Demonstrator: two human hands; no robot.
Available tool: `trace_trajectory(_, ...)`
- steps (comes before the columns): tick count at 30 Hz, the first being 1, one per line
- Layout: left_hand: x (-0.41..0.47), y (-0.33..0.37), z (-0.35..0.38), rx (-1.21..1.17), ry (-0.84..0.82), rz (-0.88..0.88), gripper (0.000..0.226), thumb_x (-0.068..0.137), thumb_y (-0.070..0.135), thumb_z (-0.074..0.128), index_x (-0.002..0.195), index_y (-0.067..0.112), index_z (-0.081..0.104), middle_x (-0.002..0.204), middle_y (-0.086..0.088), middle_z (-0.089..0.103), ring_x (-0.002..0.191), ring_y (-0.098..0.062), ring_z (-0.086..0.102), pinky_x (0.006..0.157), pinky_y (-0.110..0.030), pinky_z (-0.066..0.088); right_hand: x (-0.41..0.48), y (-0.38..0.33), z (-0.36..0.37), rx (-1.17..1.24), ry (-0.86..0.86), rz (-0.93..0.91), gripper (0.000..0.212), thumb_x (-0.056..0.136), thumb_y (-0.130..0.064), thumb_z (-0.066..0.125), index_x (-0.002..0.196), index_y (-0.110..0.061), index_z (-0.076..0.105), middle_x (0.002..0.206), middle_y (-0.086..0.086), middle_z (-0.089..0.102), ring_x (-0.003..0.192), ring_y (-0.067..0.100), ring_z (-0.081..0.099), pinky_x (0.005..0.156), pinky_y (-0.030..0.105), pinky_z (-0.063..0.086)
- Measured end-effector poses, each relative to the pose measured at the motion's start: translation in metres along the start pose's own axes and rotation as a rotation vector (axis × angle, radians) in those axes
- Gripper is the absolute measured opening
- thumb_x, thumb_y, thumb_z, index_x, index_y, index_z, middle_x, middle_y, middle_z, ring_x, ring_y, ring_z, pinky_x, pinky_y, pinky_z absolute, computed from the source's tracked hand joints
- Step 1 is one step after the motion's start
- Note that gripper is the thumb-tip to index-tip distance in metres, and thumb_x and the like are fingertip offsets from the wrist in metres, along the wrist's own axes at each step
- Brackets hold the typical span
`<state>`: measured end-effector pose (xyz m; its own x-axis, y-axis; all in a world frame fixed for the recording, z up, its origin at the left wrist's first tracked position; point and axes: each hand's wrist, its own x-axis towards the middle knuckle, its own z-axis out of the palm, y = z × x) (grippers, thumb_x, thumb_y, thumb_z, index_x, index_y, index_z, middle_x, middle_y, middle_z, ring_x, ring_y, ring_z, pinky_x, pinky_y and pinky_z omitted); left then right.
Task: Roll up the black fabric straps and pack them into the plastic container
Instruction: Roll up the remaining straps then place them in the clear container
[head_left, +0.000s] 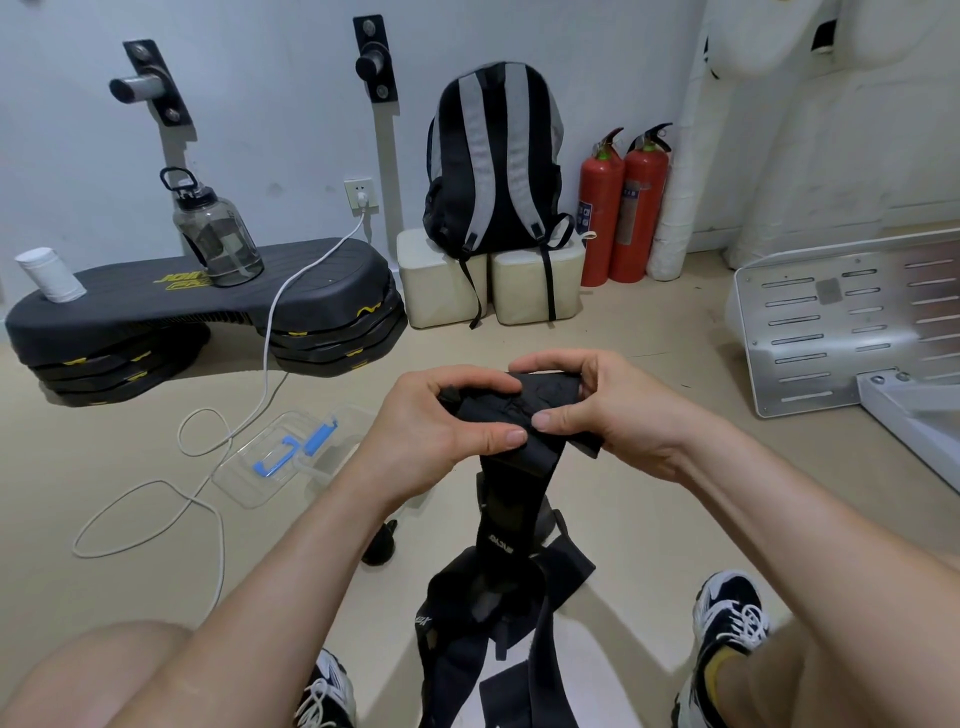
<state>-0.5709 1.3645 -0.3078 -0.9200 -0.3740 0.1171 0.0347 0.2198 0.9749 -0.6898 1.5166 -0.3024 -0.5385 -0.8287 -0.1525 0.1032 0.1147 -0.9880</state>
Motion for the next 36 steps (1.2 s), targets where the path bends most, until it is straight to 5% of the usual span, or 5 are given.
trace_trajectory(8, 0.003, -0.007, 0.003, -0.134, 0.066, -0.086, 0.032, 0.054, 0.013, 0.086, 0.082, 0.015, 0.071, 0.077, 0.006, 0.069, 0.076, -0.014, 0.065, 0.07, -0.028, 0.056, 0.002, 0.006, -0.002, 0.103, -0.07, 0.021, 0.055, 0.086, 0.023, 0.052, 0.129, -0.009, 0.06, 0.115, 0.024, 0.07, 0.094, 0.027, 0.069, 0.079, 0.033, 0.061)
trace_trajectory(17, 0.002, -0.013, 0.007, -0.037, 0.089, -0.144, 0.033, 0.066, -0.005, 0.084, 0.078, 0.014, 0.061, 0.08, -0.006, 0.063, 0.067, -0.014, 0.061, 0.06, -0.023, 0.054, 0.005, 0.014, 0.004, 0.022, -0.052, 0.08, 0.061, 0.087, 0.022, 0.04, 0.129, -0.016, 0.062, 0.116, 0.019, 0.07, 0.096, 0.026, 0.067, 0.082, 0.036, 0.055)
trace_trajectory(23, 0.002, -0.018, 0.006, -0.105, 0.1, -0.184, 0.035, 0.053, 0.009, 0.089, 0.072, 0.018, 0.061, 0.074, -0.007, 0.063, 0.065, -0.019, 0.061, 0.066, -0.032, 0.054, -0.001, 0.011, 0.012, -0.027, -0.052, 0.045, 0.049, 0.087, 0.006, 0.067, 0.13, -0.016, 0.061, 0.075, -0.005, 0.072, 0.057, 0.002, 0.06, 0.046, 0.011, 0.038)
trace_trajectory(28, 0.001, -0.017, 0.007, -0.205, 0.057, -0.21, 0.028, 0.074, 0.001, 0.08, 0.071, 0.012, 0.055, 0.08, -0.012, 0.061, 0.066, -0.02, 0.062, 0.06, -0.029, 0.056, 0.002, 0.013, 0.012, -0.085, -0.065, 0.066, 0.046, 0.089, 0.004, 0.065, 0.118, -0.032, 0.067, 0.075, -0.005, 0.069, 0.056, 0.007, 0.053, 0.048, 0.019, 0.024)
trace_trajectory(36, 0.004, -0.015, -0.019, -0.383, -0.339, -0.086, 0.049, 0.057, -0.006, 0.083, 0.098, 0.011, 0.062, 0.096, -0.008, 0.066, 0.082, -0.019, 0.066, 0.07, -0.026, 0.055, -0.001, 0.007, 0.004, 0.304, -0.063, 0.078, 0.046, 0.086, 0.012, 0.056, 0.124, -0.012, 0.064, 0.089, 0.002, 0.073, 0.05, 0.011, 0.061, 0.033, 0.01, 0.024)
